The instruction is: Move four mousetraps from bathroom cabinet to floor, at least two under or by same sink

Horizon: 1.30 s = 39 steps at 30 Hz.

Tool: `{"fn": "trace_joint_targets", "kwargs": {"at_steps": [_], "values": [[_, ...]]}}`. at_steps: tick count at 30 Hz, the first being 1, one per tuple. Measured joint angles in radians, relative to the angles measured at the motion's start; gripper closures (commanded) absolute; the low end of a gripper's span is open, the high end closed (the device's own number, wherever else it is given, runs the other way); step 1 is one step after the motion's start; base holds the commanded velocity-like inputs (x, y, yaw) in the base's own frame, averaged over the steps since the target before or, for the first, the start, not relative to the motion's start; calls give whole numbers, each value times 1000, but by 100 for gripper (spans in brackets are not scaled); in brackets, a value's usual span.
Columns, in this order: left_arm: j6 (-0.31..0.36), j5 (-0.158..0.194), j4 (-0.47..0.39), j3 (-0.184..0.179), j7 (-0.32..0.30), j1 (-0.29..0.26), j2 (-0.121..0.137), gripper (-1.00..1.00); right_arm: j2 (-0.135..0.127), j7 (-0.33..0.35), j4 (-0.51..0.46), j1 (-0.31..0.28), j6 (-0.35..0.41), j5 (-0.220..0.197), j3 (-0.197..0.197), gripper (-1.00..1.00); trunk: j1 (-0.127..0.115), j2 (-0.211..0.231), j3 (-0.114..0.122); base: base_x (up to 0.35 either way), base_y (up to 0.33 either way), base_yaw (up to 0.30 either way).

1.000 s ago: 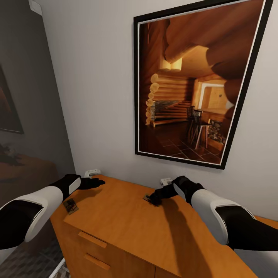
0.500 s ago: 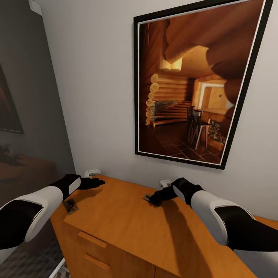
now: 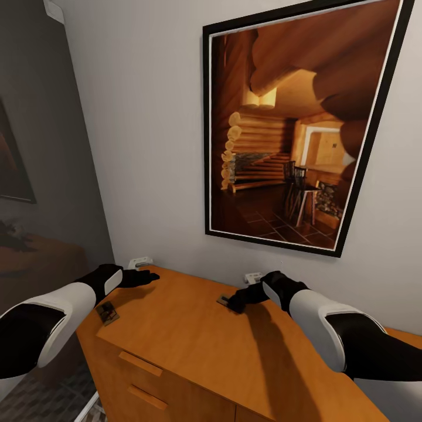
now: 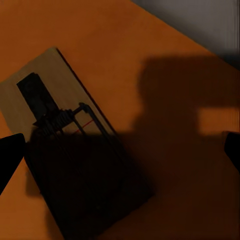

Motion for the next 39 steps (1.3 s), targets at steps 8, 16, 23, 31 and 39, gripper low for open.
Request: {"fn": "trace_joint_targets", "kwargs": {"at_steps": [8, 16, 23, 31, 39], "values": [[0, 0, 0, 1, 0, 0, 0, -100, 3, -14, 1, 0, -1, 2, 1, -100, 0, 0, 0, 0, 0, 0], [0, 0, 0, 1, 0, 0, 0, -100, 7, -37, 0, 1, -1, 4, -7, -100, 0, 0, 0, 0, 0, 0], [0, -1, 0, 0, 0, 0, 0, -100, 9, -47, 0, 1, -1, 6, -13, -100, 0, 0, 0, 0, 0, 0], [0, 0, 0, 0, 1, 0, 0, -100, 9, -48, -3, 2, 5, 3, -13, -100, 0, 0, 0, 0, 0, 0], [0, -1, 0, 0, 1, 0, 0, -100, 12, -38, -6, 1, 12, 12, -1, -100, 0, 0, 0, 0, 0, 0]]}}
